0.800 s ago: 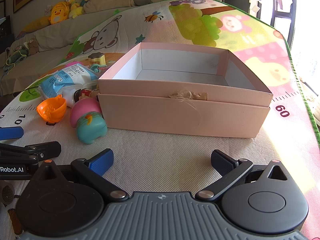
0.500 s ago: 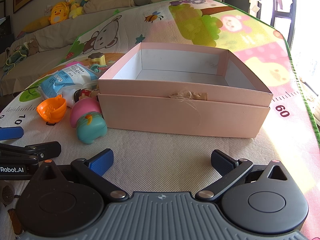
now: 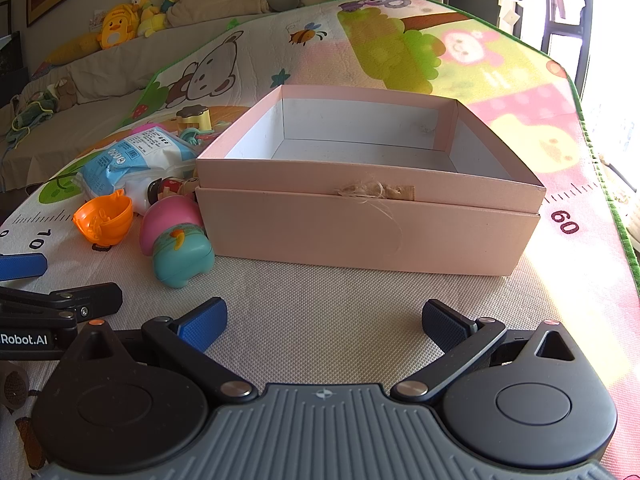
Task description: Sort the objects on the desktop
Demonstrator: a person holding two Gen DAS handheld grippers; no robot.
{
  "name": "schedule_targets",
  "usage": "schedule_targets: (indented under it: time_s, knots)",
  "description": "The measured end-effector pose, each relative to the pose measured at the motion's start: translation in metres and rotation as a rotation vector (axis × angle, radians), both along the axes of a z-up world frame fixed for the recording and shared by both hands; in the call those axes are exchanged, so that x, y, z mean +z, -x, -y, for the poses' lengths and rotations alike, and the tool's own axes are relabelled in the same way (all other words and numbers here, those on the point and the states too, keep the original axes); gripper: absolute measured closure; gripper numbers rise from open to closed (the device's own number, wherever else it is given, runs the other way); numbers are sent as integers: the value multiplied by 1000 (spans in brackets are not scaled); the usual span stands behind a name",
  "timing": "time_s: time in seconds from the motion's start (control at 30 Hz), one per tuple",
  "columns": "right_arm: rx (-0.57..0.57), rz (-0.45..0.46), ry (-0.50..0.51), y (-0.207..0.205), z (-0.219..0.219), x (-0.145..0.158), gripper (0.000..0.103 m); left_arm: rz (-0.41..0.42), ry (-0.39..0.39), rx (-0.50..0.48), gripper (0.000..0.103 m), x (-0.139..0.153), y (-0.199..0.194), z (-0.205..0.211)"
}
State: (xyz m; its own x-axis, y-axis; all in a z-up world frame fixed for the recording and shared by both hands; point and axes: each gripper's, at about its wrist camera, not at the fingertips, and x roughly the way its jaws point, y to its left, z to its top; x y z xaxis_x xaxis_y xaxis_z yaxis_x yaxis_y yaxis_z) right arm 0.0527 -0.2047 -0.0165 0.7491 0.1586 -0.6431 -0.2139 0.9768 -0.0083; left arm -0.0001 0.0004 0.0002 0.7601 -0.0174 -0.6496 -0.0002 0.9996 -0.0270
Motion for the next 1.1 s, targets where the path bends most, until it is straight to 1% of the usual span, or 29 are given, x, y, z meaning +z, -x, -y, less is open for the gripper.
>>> schedule_targets:
  time_s: [0.43, 0.63, 0.77, 0.9, 1.1]
  knots:
    - [1, -2, -1, 1, 0, 0, 0, -2, -2, -1, 0, 0, 0, 0]
    - [8, -62, 4, 1, -2, 2, 0, -17, -12, -7, 0, 2, 1, -3]
    - [-1, -99, 8, 15, 5, 8, 0, -43, -17, -27, 0, 4, 6, -1]
    - [36, -126, 16, 19, 4, 9, 0, -96, -22, -72, 0, 7, 11, -1]
    - [88, -89, 10, 30, 6, 8, 0, -123, -29, -62, 0, 10, 18, 1]
